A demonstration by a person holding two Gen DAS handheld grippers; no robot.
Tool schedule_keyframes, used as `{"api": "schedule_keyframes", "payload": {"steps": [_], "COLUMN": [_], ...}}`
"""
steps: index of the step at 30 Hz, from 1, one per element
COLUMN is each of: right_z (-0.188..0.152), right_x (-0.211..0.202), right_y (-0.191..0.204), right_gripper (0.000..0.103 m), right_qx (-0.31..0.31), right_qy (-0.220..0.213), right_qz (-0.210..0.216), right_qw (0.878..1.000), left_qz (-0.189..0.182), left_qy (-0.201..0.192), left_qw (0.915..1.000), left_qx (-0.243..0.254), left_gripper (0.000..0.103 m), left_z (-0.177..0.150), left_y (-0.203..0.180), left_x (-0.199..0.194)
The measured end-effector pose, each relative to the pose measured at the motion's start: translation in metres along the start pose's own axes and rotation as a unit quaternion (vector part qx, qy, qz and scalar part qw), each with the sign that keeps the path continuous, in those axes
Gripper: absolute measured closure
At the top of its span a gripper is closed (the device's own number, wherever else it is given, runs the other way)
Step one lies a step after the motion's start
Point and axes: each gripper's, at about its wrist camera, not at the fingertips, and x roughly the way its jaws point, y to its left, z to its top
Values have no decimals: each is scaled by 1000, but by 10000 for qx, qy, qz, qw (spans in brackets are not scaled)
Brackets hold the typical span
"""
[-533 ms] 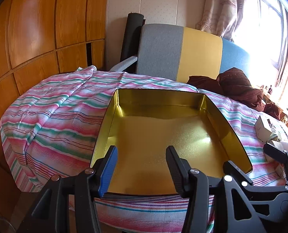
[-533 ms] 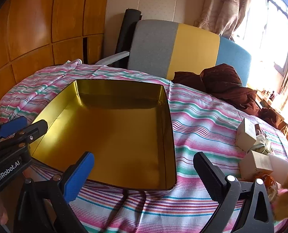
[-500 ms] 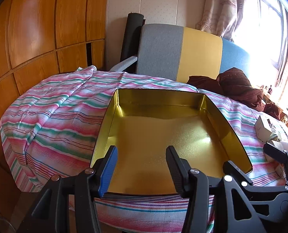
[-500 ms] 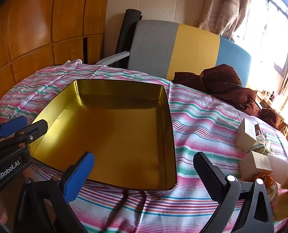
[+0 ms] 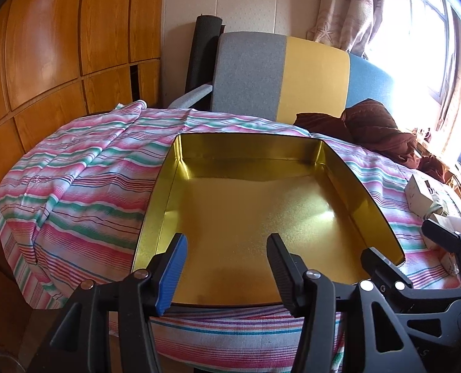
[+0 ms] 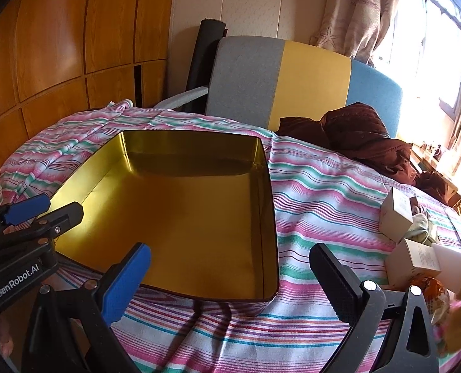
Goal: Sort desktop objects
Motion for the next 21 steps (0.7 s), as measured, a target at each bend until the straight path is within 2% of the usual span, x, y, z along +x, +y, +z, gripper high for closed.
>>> {"api": "schedule_keyframes", "payload": {"steps": [4,12,16,19,21], "right_z": [-3,-11,-23,-34,-43], "right_x": [-2,-12,-20,-31,-38], "right_y": [-10,-31,-54,-78,-97], "right_gripper": [0,0,0,0,0], "right_qx": [175,287,465,642,809], "right_qy": [-54,-302,-436,-563,-569], "right_qz": [200,441,788,941,1028], "right_qw": [9996,9982,9949,9919,9898], "left_qz": [38,-690,-951,-1420,-1943], "left_qy": [-7,208,360,310,330], "left_qw": [10000,9973,9947,9892,9802], "left_qx": [89,-150,-161,-175,-197], "left_gripper": [46,40,40,40,38], "left_z": [-1,-6,-11,-13,-11], "left_y": [-2,1,-5,-11,-18], "left_x": [1,8,13,11,9]}}
